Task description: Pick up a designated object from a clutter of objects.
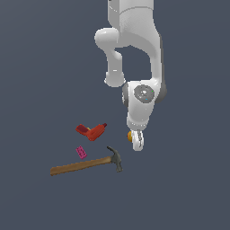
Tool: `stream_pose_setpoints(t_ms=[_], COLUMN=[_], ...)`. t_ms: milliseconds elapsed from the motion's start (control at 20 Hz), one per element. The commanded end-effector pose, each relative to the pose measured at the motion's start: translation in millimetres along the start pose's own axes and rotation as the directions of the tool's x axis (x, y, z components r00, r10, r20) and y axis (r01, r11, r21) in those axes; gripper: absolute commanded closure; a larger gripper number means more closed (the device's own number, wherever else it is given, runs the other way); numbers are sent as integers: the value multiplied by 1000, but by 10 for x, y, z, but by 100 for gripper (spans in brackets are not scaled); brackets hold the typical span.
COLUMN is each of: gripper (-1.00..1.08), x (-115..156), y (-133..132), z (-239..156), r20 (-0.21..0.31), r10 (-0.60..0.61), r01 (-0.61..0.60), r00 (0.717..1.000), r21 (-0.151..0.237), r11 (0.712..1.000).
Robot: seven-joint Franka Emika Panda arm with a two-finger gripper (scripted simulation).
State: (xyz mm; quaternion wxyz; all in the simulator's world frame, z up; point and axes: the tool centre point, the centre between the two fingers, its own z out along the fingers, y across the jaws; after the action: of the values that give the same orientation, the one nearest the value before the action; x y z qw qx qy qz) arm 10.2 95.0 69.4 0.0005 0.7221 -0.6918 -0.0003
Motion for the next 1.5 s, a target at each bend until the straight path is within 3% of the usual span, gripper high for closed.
stream_pose_setpoints(t_ms=[0, 750, 1450], gripper=[108, 108, 108], x=[97, 895, 1797], y=[57, 574, 1127], z=[-142, -1289, -2593], r20=[1, 4, 5], r10=[0, 1, 2], r01=[0, -1, -2], r00=[1000, 1000, 1000], r21=[2, 1, 1], r11=[1000, 1000, 1000])
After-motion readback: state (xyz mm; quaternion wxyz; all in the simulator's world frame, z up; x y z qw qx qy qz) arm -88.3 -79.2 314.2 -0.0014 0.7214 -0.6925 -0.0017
